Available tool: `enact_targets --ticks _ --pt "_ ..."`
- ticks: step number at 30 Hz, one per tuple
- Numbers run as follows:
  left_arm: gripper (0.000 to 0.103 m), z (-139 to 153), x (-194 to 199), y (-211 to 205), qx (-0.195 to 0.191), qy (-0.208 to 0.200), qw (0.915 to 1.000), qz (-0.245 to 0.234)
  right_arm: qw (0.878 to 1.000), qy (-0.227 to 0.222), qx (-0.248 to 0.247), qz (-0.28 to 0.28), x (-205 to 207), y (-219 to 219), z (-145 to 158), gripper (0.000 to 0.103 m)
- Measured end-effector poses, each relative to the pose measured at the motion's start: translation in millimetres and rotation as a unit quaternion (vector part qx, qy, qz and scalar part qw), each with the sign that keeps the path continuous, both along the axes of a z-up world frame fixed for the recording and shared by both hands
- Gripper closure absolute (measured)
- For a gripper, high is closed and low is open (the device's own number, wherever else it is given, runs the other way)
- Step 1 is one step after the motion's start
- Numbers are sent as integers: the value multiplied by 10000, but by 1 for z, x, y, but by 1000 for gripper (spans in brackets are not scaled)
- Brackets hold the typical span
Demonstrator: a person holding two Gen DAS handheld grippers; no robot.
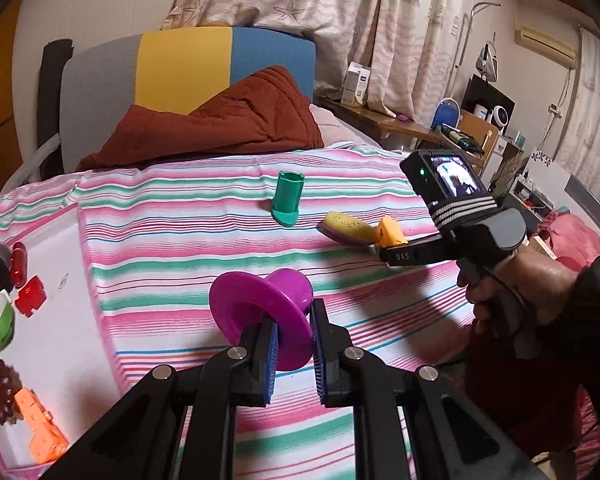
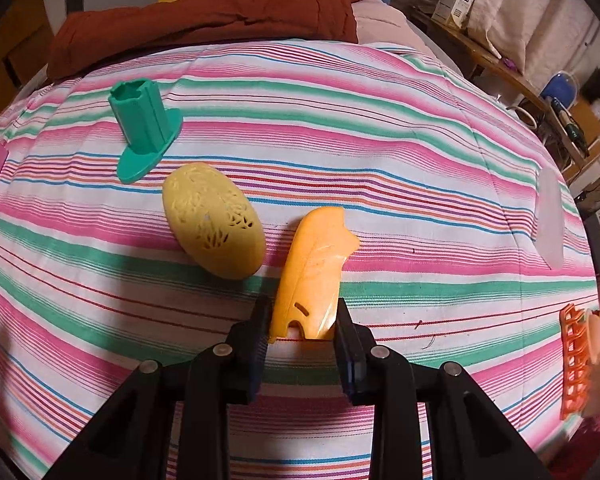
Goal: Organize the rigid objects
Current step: 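Carry the magenta spool onto the tray and open the left gripper while the right holds the orange piece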
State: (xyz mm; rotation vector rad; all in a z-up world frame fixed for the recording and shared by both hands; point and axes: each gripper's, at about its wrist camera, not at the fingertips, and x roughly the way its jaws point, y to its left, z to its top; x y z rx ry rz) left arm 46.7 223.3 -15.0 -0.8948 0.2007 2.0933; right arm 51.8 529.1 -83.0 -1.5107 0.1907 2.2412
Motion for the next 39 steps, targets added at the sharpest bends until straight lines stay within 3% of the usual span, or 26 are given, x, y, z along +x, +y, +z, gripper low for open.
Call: enact_targets --ticks 7,12,22,29,39 --pt "89 11 -13 -30 129 -118 9993 341 9999 -30 127 74 -2 -3 0 72" --pt "89 16 -42 -62 257 -288 9951 915 9998 -36 158 88 -2 -3 0 72" --pt "89 -12 -114 -134 143 -817 9715 2222 9997 -54 209 120 -4 0 -1 72" --pt "89 -31 -136 -145 -96 -927 9652 2445 9997 -60 203 122 -5 -1 0 72" --pt "89 -42 -148 -134 -508 -818 9667 2372 9996 -68 218 134 -5 -2 0 72"
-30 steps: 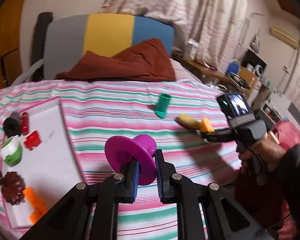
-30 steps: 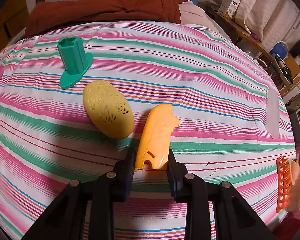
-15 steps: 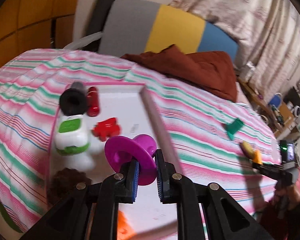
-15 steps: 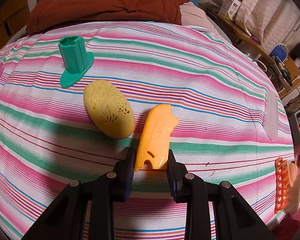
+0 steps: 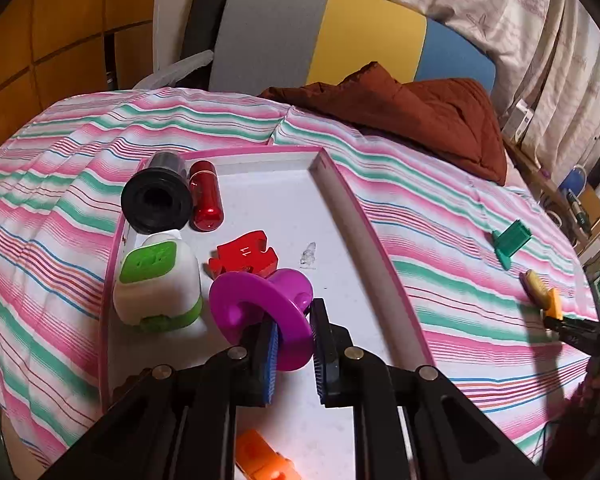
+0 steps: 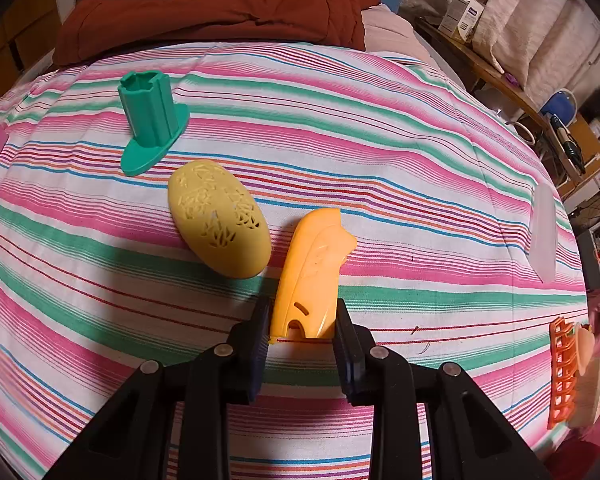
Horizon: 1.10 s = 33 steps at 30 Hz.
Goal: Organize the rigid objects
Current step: 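Carry the magenta spool onto the tray and open the left gripper while the right holds the orange piece, then carry the orange puzzle piece to the tray and release it with the right gripper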
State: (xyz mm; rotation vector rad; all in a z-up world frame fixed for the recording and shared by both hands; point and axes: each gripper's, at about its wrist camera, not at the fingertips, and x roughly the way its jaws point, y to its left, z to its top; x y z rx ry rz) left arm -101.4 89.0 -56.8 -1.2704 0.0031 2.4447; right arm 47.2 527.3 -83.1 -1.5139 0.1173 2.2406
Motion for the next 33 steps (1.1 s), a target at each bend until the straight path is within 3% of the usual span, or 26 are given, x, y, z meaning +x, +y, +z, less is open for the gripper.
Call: enact_targets --ticks 6,12,16,33 --pt "85 -3 -2 8 -306 15 9994 -147 10000 -4 10 7 0 0 0 72" --pt "84 2 1 4 -224 -17 9997 -90 10000 -5 10 9 0 0 0 72" --pt "79 7 5 1 -278 82 9996 -23 10000 -9 28 21 -1 1 0 72" --pt "79 19 39 0 -545 563 9969 -66 10000 -29 66 36 0 -1 0 74"
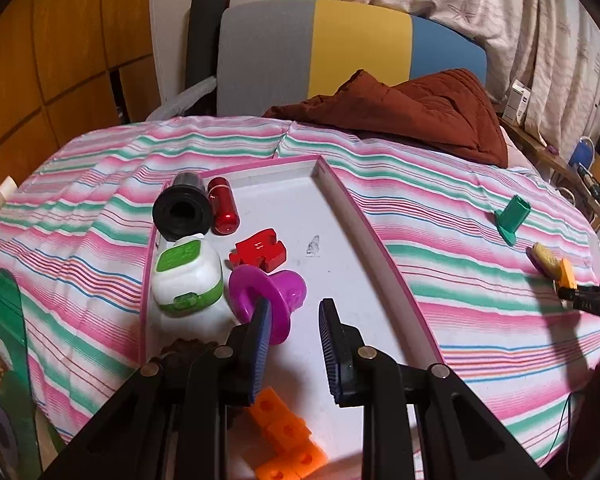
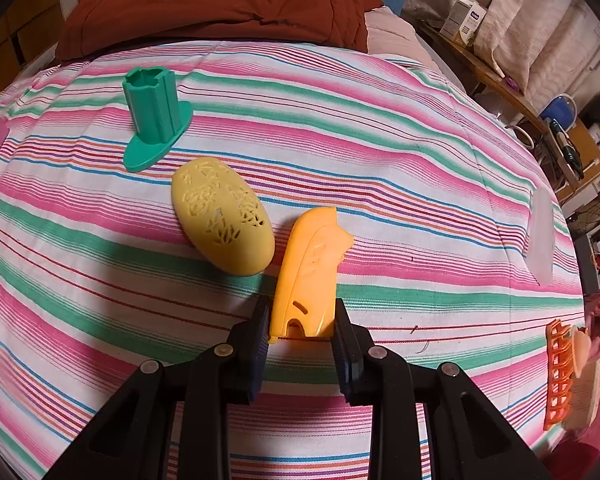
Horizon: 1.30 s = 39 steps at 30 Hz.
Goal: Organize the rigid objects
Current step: 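Carry the orange puzzle piece to the tray and release it with the right gripper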
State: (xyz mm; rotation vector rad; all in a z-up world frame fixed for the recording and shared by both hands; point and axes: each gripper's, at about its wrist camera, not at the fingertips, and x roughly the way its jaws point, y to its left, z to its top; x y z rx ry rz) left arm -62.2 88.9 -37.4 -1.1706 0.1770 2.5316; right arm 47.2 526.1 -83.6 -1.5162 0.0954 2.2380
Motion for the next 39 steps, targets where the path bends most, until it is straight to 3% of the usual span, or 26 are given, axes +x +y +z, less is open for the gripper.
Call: enact_targets --ticks 19,28,32,39 --pt "79 8 21 -18 27 217 9998 11 9999 36 -126 4 4 -7 1 73" --pt "79 13 23 -23 82 293 9995 43 9990 -6 -455 49 7 -19 5 73" --pt "79 14 24 -26 97 299 9995 71 9965 58 -837 51 11 -31 9 74" --pt "79 16 25 -33 97 330 9993 146 9892 185 -1201 821 8 -92 12 75"
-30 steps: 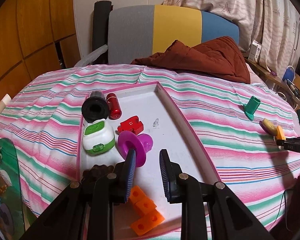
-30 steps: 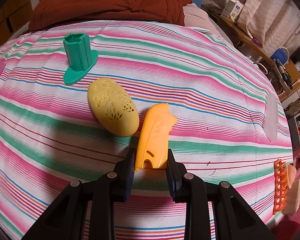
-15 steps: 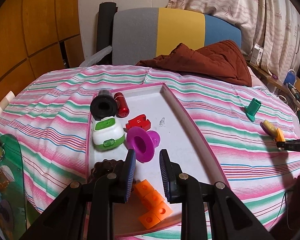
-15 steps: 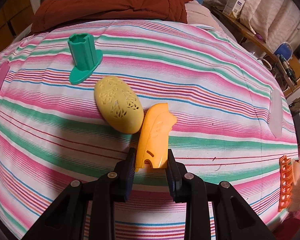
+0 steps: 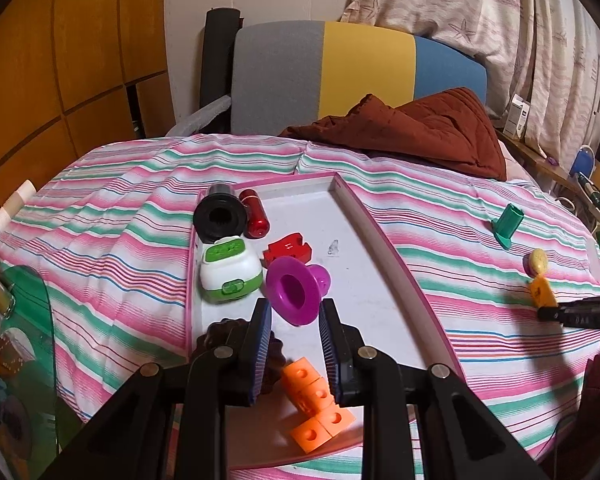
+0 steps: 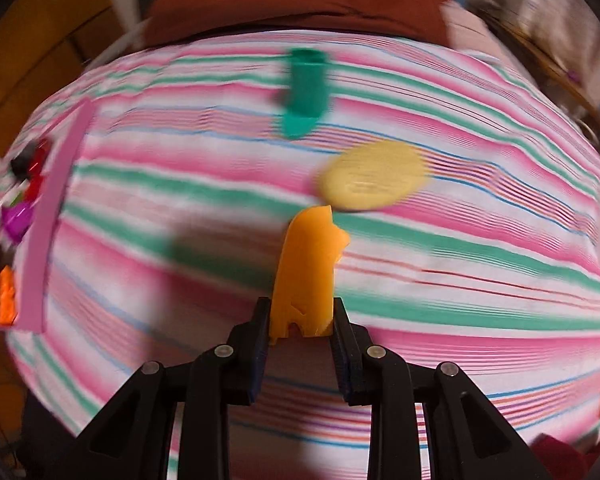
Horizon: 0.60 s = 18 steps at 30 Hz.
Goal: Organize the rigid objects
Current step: 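Carry the orange puzzle piece to the tray and release it with the right gripper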
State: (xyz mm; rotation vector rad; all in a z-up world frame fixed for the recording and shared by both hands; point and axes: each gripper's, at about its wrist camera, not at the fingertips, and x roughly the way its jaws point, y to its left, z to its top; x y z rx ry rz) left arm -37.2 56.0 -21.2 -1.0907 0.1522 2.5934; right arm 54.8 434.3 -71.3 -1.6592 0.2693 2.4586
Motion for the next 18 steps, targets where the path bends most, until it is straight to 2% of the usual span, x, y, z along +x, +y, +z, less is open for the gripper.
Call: enact_targets --ticks 7,12,18 --pt "79 2 2 -7 -14 16 10000 71 9972 316 152 654 -13 -67 0 75" --pt "79 5 5 -15 -16 68 9999 129 9963 514 259 636 -16 -86 -1 75" --pt "79 10 10 -23 -64 173 9996 219 9963 697 235 434 -16 -80 -1 75"
